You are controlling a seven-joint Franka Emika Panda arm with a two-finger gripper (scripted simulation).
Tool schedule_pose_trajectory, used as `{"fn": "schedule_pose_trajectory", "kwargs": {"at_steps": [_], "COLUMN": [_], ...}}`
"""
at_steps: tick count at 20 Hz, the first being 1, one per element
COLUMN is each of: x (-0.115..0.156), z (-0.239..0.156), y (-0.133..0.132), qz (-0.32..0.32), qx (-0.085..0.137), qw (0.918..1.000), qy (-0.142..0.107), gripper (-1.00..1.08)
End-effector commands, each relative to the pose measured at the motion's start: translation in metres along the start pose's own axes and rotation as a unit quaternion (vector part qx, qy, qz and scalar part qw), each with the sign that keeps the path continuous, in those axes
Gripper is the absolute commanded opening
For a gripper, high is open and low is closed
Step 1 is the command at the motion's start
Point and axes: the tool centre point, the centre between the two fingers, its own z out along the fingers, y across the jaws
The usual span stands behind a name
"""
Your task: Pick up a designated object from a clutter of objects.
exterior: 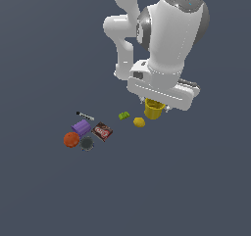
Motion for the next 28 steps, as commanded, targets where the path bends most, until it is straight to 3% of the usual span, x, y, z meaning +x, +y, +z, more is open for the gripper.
{"fn": "schedule_pose_trajectory", "kwargs": {"at_steps": [1, 16, 28], "x": [0.016, 0.09, 0.126], "z": [-0.021, -0.115, -0.158], "y": [0.004, 0.017, 0.022], "qz": [0.0, 0.001, 0.001], "qx": [0.0, -0.002, -0.002], "qw": [1.0, 1.0, 1.0], "qy": [0.0, 0.001, 0.001], "gripper": [-1.0, -1.0, -1.0]}}
